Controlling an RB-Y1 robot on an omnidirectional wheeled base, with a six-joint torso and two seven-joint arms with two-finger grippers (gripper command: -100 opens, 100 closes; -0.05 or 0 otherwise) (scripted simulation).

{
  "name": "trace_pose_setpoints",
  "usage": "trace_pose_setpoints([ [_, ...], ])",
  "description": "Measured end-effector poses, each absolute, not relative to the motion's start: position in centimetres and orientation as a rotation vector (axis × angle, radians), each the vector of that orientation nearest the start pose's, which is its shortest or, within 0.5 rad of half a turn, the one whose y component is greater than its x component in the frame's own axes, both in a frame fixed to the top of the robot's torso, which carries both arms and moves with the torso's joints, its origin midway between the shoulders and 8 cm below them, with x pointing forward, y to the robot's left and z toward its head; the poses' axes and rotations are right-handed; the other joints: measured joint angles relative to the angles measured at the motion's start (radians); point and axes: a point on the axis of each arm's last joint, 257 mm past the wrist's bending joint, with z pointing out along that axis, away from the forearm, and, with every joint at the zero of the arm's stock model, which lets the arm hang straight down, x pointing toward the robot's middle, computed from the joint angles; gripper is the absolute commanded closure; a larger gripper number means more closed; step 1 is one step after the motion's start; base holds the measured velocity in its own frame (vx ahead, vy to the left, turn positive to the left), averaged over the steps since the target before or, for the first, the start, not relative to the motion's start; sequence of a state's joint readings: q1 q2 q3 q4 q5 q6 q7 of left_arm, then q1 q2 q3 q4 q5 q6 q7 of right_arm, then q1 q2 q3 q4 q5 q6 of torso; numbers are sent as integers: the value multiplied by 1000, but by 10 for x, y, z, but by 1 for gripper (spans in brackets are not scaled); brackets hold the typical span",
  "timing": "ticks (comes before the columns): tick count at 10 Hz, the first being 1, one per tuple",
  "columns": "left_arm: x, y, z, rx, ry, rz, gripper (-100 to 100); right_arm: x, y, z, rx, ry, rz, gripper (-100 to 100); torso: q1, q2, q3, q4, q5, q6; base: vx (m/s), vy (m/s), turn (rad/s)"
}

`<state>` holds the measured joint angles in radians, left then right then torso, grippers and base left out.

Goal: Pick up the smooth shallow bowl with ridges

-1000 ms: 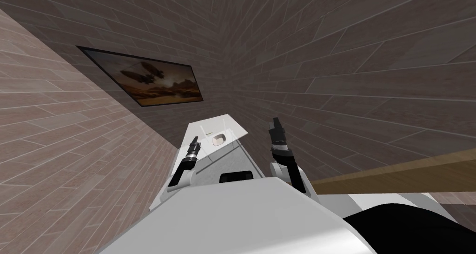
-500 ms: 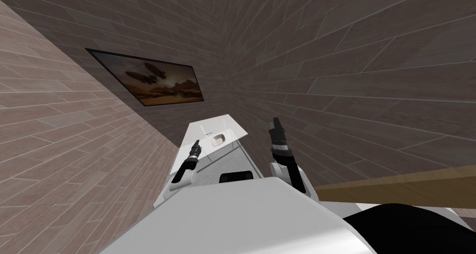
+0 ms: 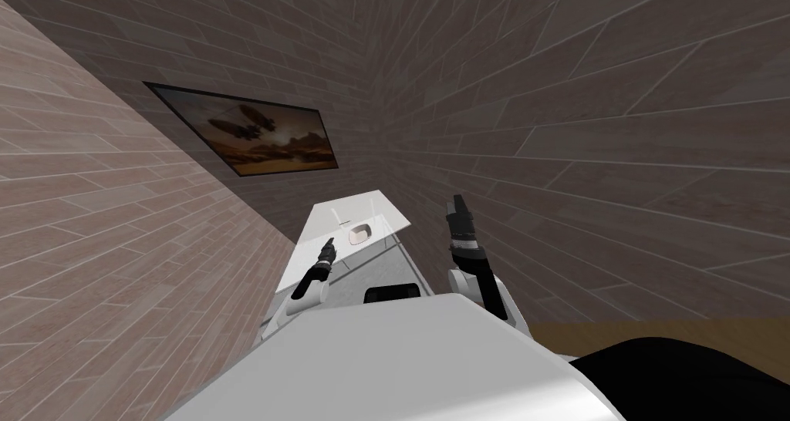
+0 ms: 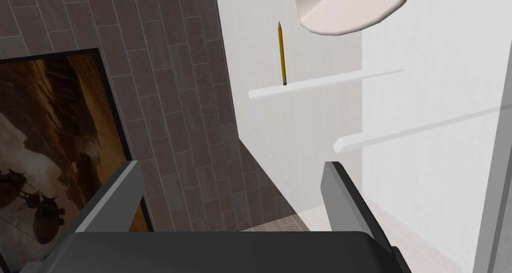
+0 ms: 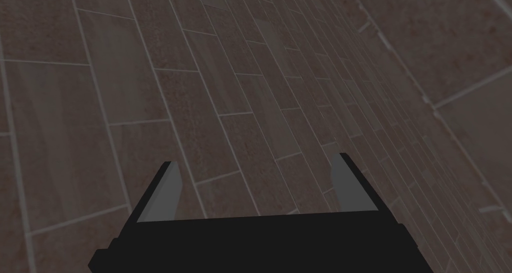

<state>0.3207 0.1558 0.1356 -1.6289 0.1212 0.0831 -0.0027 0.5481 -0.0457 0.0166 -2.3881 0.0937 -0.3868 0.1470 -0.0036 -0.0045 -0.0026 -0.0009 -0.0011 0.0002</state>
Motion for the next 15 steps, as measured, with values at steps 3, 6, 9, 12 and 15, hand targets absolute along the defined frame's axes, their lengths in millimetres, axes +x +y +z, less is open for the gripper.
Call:
trace_pose_setpoints([
  [3,409,388,-383,-1588,1318,-796,-100,341,-263,34,546,765,1092,0,-1,-2,-1,0,0,0,82,-62,31],
  [6,402,384,-408,-1666,1354,-765,-100,341,-263,34,546,765,1092,0,-1,-2,-1,0,0,0,93,-59,22],
  [9,393,378,-433,-1747,1391,-733,-100,341,-263,34,546,765,1092,0,1,-2,-1,0,0,0,85,-47,14],
  [12,383,369,-454,-1819,1424,-705,-100,341,-263,34,546,765,1092,0,1,-2,-1,-1,0,0,98,-46,15],
  [15,373,354,-474,-1899,1448,-688,-100,341,-263,34,546,765,1092,0,1,-2,-1,0,0,0,100,-37,12],
])
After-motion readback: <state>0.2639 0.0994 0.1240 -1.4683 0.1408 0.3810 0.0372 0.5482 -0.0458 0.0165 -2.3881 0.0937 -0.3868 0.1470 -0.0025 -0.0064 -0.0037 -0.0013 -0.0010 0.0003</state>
